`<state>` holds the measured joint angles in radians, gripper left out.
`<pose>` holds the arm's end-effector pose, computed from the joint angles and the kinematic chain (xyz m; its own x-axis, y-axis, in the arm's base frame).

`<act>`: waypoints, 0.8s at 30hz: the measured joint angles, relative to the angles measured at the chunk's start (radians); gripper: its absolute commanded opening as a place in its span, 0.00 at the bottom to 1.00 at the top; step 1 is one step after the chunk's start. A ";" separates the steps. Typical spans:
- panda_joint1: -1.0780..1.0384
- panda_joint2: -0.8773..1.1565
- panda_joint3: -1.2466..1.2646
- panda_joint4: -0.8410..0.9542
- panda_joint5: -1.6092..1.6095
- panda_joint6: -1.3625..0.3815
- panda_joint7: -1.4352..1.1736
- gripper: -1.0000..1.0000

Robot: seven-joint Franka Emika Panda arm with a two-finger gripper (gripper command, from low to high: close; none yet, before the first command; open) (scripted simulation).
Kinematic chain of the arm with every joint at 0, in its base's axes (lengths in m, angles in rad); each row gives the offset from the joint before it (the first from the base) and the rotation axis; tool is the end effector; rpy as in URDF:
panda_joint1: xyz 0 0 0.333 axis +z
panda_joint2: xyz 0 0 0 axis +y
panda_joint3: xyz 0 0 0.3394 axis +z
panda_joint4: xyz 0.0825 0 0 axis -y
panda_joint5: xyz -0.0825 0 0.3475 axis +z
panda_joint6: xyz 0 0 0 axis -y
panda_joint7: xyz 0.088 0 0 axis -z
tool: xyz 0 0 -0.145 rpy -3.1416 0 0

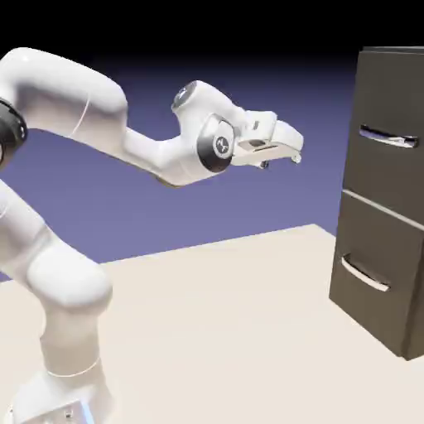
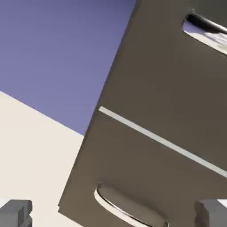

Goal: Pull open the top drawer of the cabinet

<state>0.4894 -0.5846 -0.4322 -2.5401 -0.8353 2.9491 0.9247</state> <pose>0.4058 0.0380 0.5706 0.5470 -0.2267 0.8059 -0.0541 -0.9702 -0.2363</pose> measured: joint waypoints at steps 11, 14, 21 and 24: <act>0.273 -0.008 -0.248 0.155 -0.478 -0.050 0.105 0.50; 0.348 -0.011 -0.315 0.197 -0.609 -0.064 0.134 0.50; 0.522 -0.016 -0.473 0.295 -0.913 -0.096 0.201 0.50; 0.597 -0.018 -0.540 0.337 -1.044 -0.110 0.229 0.50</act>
<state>1.0859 -0.6028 -0.9722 -2.2028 -1.8790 2.8392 1.1542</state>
